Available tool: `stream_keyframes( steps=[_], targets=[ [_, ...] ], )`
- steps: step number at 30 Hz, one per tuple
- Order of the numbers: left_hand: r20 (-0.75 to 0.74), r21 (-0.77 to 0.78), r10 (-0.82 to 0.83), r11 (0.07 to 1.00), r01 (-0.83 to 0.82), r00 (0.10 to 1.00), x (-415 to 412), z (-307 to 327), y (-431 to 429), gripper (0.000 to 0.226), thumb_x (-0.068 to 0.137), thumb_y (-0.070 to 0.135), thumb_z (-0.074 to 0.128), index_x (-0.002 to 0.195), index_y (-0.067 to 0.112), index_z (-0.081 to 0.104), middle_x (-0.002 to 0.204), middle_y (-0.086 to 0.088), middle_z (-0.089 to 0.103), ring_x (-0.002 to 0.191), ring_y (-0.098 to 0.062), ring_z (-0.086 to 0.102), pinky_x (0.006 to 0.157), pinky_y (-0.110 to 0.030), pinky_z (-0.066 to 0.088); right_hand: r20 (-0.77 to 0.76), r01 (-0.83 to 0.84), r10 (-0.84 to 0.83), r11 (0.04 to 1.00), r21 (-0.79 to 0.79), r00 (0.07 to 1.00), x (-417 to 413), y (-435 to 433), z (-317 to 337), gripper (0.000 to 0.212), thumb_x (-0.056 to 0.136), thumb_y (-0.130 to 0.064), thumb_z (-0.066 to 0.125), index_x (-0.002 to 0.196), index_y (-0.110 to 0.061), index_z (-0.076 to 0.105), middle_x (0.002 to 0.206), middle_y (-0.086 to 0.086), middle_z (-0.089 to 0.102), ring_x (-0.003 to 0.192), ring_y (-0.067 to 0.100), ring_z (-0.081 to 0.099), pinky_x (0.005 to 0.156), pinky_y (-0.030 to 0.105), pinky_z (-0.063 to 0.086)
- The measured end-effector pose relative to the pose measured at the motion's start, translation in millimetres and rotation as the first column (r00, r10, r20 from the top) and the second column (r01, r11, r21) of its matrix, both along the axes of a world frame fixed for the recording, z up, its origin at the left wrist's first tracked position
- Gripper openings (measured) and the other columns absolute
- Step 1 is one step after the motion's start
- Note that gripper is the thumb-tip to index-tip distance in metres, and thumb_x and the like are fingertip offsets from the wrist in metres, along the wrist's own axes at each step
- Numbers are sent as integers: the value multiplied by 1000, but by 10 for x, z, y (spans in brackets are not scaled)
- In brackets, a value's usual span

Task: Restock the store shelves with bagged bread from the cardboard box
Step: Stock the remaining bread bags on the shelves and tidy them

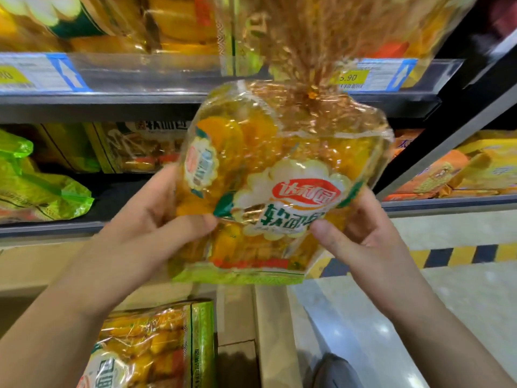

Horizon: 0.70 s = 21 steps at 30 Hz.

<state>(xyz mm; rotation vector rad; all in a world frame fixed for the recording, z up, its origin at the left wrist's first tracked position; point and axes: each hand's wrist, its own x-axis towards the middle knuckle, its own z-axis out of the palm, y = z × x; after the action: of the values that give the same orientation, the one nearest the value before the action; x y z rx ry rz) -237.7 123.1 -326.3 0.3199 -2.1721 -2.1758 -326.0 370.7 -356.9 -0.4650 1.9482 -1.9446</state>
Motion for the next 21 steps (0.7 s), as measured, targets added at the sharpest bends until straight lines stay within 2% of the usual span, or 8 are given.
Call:
stream_keyframes(
  steps=[3, 5, 8, 12, 14, 17, 19, 21],
  targets=[
    [27, -268, -72, 960, 77, 997, -184, 21, 73, 55, 83, 31, 74, 134, 42, 58, 126, 17, 70, 118, -4, 66, 90, -27, 61, -83, 121, -115, 990, 67, 990, -69, 108, 25, 46, 82, -19, 70, 126, -23, 58, 114, -14, 74, 109, 4, 69, 83, 15, 54],
    [2, -519, -50, 854, 44, 999, -345, -39, 129, 50, 88, 38, 73, 134, 45, 56, 130, 21, 63, 126, -3, 58, 101, -34, 55, -158, 218, -199, 969, 118, 967, -162, 172, 2, 38, 81, -23, 72, 115, -33, 58, 103, -22, 73, 98, -4, 69, 78, 10, 52],
    [5, -671, 39, 741, -26, 999, -613, -210, 343, 44, 92, 33, 73, 132, 46, 57, 128, 11, 59, 119, -7, 58, 103, -35, 52, -317, 366, -280, 895, 256, 906, -337, 243, -145, 41, 85, -26, 81, 104, -53, 57, 111, -8, 69, 98, 5, 65, 79, 3, 43],
    [181, -580, 30, 810, 81, 983, -959, -569, 538, 57, 95, 22, 72, 146, 34, 51, 135, 4, 53, 116, -14, 59, 108, -30, 46, -398, 453, -299, 805, 383, 867, -541, 281, -400, 49, 88, -21, 76, 99, -64, 54, 114, -6, 64, 111, 20, 60, 87, 19, 44],
    [239, -476, -3, 871, 120, 971, -1067, -666, 586, 59, 97, 19, 68, 151, 29, 45, 136, 8, 55, 120, -10, 57, 111, -22, 42, -369, 469, -334, 797, 381, 867, -619, 275, -495, 44, 92, -21, 73, 102, -61, 57, 112, -9, 67, 110, 15, 62, 81, 14, 45],
    [359, -328, -73, 923, 199, 930, -1180, -664, 680, 38, 102, 23, 62, 136, 23, 46, 109, 19, 57, 91, 2, 55, 69, 6, 38, -355, 475, -348, 792, 384, 868, -732, 214, -615, 42, 98, -16, 61, 136, -31, 54, 121, -12, 65, 114, 5, 59, 83, 3, 42],
    [383, -247, -95, 948, 201, 919, -1232, -670, 736, 45, 102, 29, 60, 139, 24, 35, 112, 19, 52, 89, 5, 52, 59, 3, 38, -295, 419, -323, 829, 371, 899, -783, 144, -683, 52, 103, -21, 52, 151, -27, 33, 138, -9, 55, 125, 4, 53, 103, 17, 43],
    [376, -230, -69, 959, 165, 924, -1272, -719, 752, 63, 102, 35, 59, 151, 19, 23, 125, 12, 53, 106, -3, 57, 76, -6, 42, -237, 379, -309, 853, 358, 921, -815, 101, -751, 50, 107, -31, 43, 154, -30, 24, 144, -10, 49, 130, 4, 49, 110, 28, 42]
  ],
)
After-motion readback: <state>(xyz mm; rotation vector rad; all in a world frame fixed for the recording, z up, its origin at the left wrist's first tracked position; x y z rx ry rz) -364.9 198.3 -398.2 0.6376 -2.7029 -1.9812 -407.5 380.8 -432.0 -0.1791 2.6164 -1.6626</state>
